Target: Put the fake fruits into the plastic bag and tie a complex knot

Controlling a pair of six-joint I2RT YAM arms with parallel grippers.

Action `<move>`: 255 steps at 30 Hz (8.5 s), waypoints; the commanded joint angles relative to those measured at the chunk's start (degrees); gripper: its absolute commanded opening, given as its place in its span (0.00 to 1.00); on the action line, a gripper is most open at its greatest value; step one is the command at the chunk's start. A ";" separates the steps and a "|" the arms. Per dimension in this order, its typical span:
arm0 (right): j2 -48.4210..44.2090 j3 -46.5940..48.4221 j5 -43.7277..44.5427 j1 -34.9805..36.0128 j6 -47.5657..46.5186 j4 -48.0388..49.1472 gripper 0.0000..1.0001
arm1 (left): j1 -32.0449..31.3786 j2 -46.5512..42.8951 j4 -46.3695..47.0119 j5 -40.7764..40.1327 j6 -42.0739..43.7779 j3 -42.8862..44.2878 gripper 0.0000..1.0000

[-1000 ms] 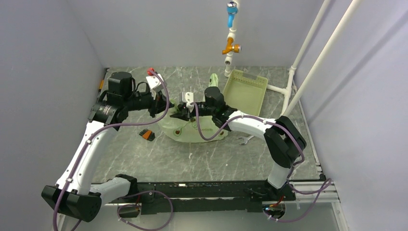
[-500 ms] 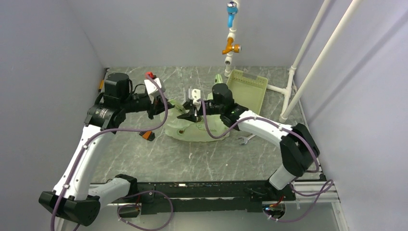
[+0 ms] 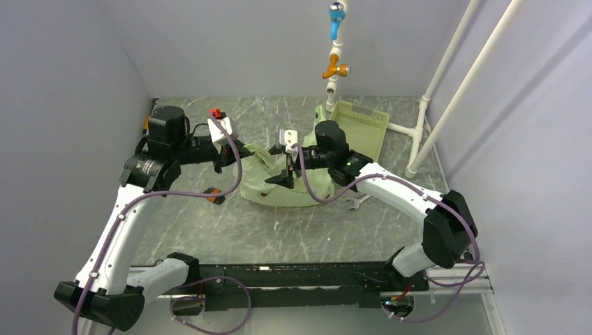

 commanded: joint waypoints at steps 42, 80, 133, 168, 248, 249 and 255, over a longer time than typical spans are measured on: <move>10.92 -0.35 -4.18 -0.32 2.14 9.38 0.00 | -4.02 5.59 22.73 3.58 5.44 -23.75 0.00; 0.96 -0.07 3.17 -2.11 10.04 4.27 0.84 | -3.61 -4.85 22.50 -4.27 -8.11 -16.57 0.00; 12.74 -17.02 32.96 8.91 16.23 44.68 0.00 | 20.48 5.51 23.19 -13.68 -17.36 -17.85 0.00; 9.97 13.01 -2.54 -18.90 32.55 -5.23 0.89 | 17.02 11.86 -1.63 10.59 26.95 -7.18 0.00; -5.58 -3.03 -7.05 -9.16 16.70 -4.51 0.39 | -8.55 25.52 -11.20 -5.01 27.17 10.76 0.03; -5.27 -2.98 -7.58 -9.15 17.39 -3.86 0.44 | -8.80 25.60 -11.38 -4.87 27.36 10.78 0.03; -2.68 -1.26 -7.02 -8.17 20.94 -0.66 0.60 | -11.02 26.77 -11.09 -5.63 26.56 12.13 0.06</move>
